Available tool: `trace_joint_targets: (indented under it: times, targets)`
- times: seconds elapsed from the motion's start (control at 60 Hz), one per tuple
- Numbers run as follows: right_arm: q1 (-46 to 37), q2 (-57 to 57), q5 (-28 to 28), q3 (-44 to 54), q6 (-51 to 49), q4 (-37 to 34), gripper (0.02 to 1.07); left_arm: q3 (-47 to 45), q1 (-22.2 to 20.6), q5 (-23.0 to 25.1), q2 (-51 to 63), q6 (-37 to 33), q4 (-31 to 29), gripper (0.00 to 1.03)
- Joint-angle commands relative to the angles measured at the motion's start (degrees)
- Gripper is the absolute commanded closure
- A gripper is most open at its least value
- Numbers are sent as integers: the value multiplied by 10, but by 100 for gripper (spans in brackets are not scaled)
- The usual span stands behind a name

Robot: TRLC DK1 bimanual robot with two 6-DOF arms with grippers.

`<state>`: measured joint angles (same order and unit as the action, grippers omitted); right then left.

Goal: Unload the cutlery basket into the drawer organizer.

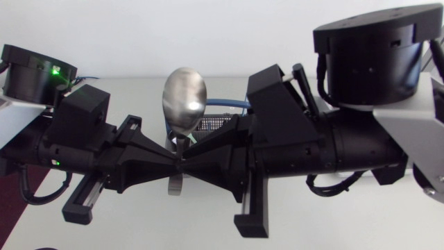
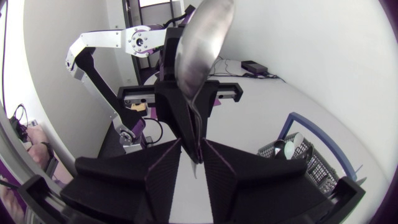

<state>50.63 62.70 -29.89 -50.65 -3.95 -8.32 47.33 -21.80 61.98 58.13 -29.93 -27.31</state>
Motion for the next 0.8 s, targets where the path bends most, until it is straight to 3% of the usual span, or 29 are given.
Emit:
trace_joint_targets:
  times: [0.0, 0.1, 0.25, 0.783]
  targets:
    - [3, 3, -2, -17, -4, 7, 81, 11, 4, 17, 5, 8, 2, 100]
    - [4, 4, -2, -19, -4, 8, 82, 11, 4, 17, 7, 8, 2, 100]
    - [4, 6, -3, -18, -4, 13, 100, 12, 4, 17, 7, 10, 3, 100]
    - [11, 11, -3, -19, 0, 21, 99, 18, 1, 23, 13, 15, 3, 100]
